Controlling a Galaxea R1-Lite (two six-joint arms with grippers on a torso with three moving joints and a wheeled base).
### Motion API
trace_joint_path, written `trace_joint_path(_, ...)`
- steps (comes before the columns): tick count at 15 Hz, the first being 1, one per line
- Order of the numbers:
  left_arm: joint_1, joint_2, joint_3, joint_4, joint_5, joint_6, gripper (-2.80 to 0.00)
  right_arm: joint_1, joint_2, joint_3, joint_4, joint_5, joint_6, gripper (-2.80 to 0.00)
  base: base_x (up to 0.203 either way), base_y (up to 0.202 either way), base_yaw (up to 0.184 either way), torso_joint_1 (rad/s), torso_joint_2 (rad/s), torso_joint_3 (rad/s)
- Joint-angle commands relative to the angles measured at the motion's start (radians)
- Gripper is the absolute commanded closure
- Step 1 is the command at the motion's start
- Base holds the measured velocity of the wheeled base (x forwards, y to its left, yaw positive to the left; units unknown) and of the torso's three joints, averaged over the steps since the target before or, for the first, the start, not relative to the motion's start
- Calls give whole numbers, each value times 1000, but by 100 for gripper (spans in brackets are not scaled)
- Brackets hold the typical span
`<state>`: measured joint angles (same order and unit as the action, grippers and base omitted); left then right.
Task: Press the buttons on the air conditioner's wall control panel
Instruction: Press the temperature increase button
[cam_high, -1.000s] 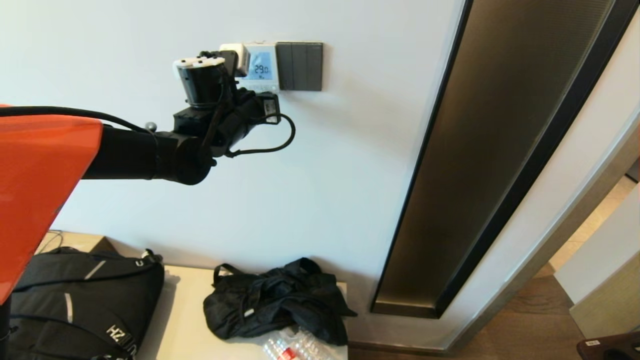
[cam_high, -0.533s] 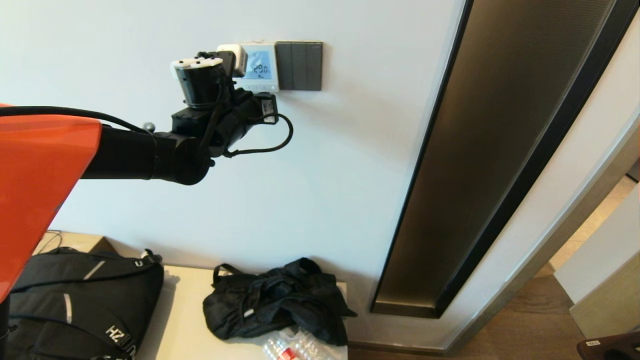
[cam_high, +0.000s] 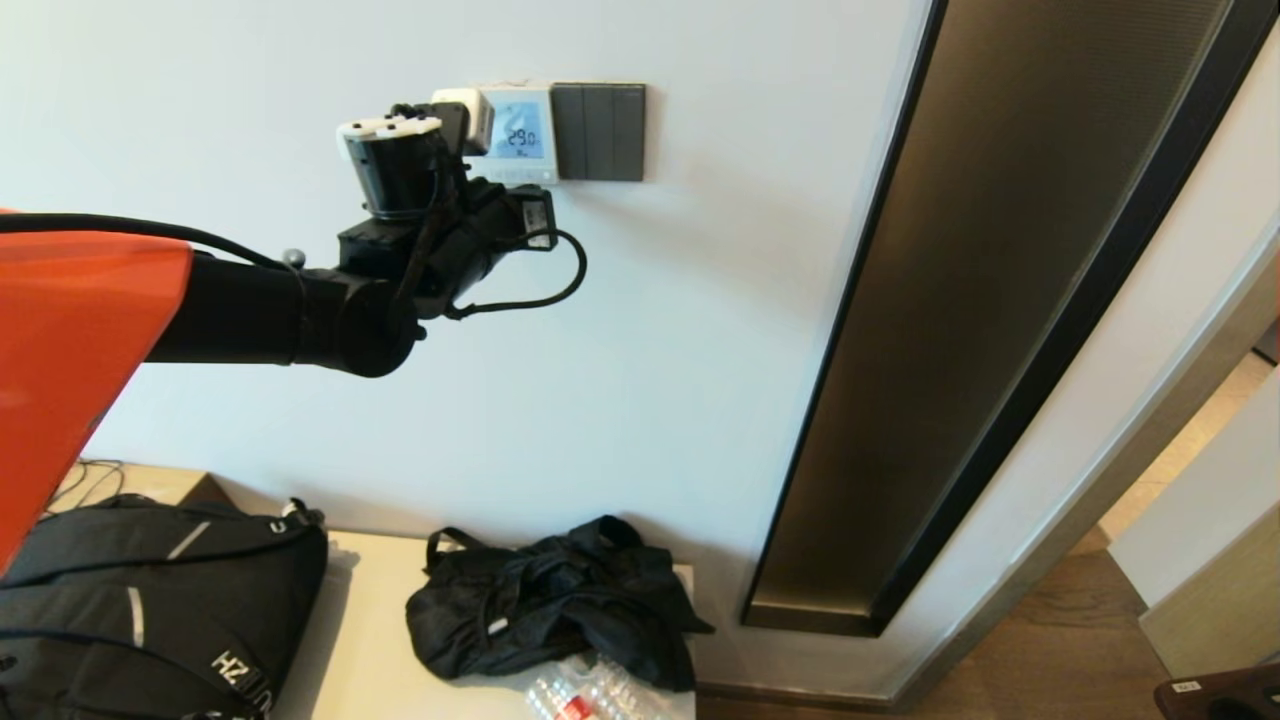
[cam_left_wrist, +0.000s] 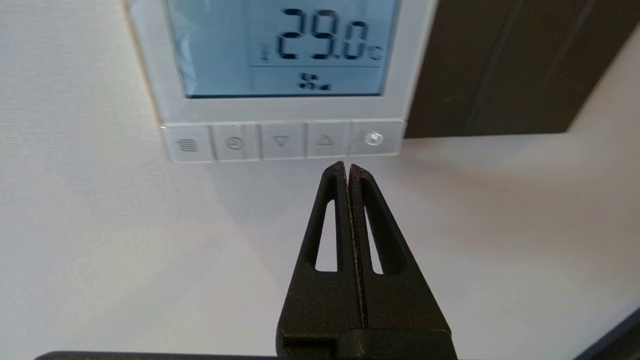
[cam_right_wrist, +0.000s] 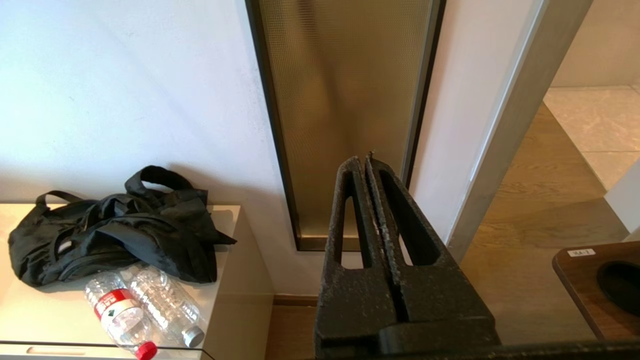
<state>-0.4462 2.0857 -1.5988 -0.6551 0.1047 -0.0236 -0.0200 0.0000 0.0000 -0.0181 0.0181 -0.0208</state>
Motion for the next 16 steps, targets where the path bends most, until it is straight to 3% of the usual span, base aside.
trace_joint_path(1, -9, -7, 13, -3, 1, 1, 0, 0, 2, 0, 0, 0, -1, 0, 0, 0, 0, 0, 0, 0)
trace_joint_path(16, 7, 5, -26, 8, 3, 1, 0, 0, 2, 1, 0, 0, -1, 0, 0, 0, 0, 0, 0, 0)
